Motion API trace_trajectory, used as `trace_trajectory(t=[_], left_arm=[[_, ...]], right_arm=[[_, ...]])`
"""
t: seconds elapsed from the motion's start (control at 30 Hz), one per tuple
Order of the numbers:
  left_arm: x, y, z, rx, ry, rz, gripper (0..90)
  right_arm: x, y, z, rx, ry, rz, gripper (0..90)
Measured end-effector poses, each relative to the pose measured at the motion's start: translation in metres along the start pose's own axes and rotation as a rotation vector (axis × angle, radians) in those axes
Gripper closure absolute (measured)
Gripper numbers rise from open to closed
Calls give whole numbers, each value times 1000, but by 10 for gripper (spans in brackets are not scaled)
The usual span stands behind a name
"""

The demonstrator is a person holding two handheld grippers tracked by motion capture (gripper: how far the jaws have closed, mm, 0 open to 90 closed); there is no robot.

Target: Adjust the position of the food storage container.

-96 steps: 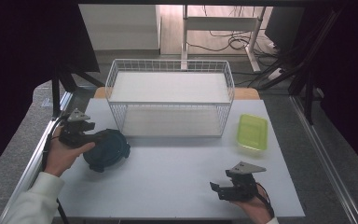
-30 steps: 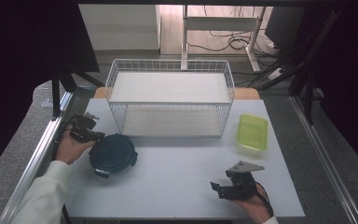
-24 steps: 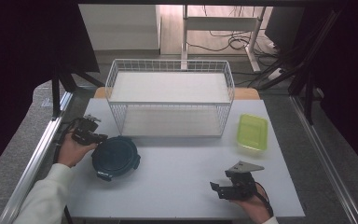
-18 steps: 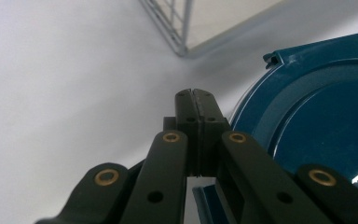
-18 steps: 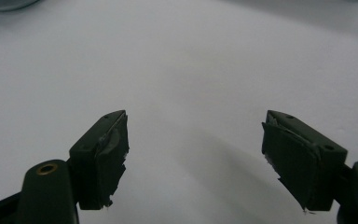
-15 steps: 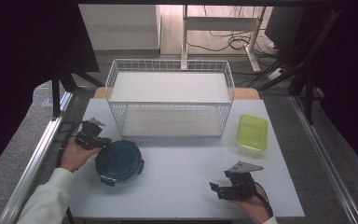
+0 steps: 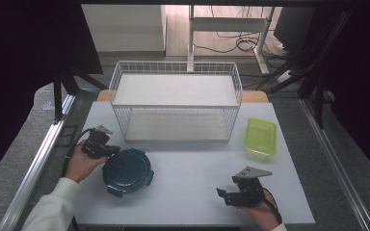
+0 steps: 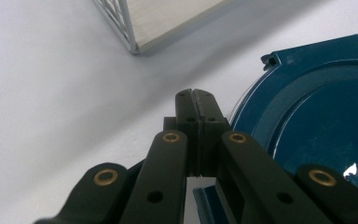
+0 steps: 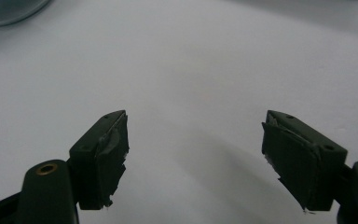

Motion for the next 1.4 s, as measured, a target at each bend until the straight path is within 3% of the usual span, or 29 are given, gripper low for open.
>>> trace_trajectory(t=[0.2,0.33,0.5,0.7,1.0,1.3,1.4], left_arm=[[-13,6,-6,-43,-58,30,900],[-32,15,-23,-89,-81,43,900],[-40,15,-45,-101,-52,45,900],[-33,8,-62,-124,-31,12,900],[-26,-4,-61,-104,-38,-46,900],[-28,-9,-61,-111,-31,-25,900],[-28,-13,-64,-119,-42,-35,900]], right_arm=[[-1,-1,0,0,-3,-1,226],[-1,-1,0,0,-6,-2,226],[-1,0,0,-2,-4,-2,225],[0,3,0,1,6,7,225],[1,2,0,13,13,6,225],[0,4,1,14,15,22,225],[0,4,1,18,13,18,225]])
Point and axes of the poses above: each handheld gripper's, and its own axes: x roughly forward along the jaws, z roughly out of its top, y roughly to its left, the point moved 1 cm from there along x, roughly forward along the jaws, and after that the axes turned 9 degrees about x, right-handed, at the moved point
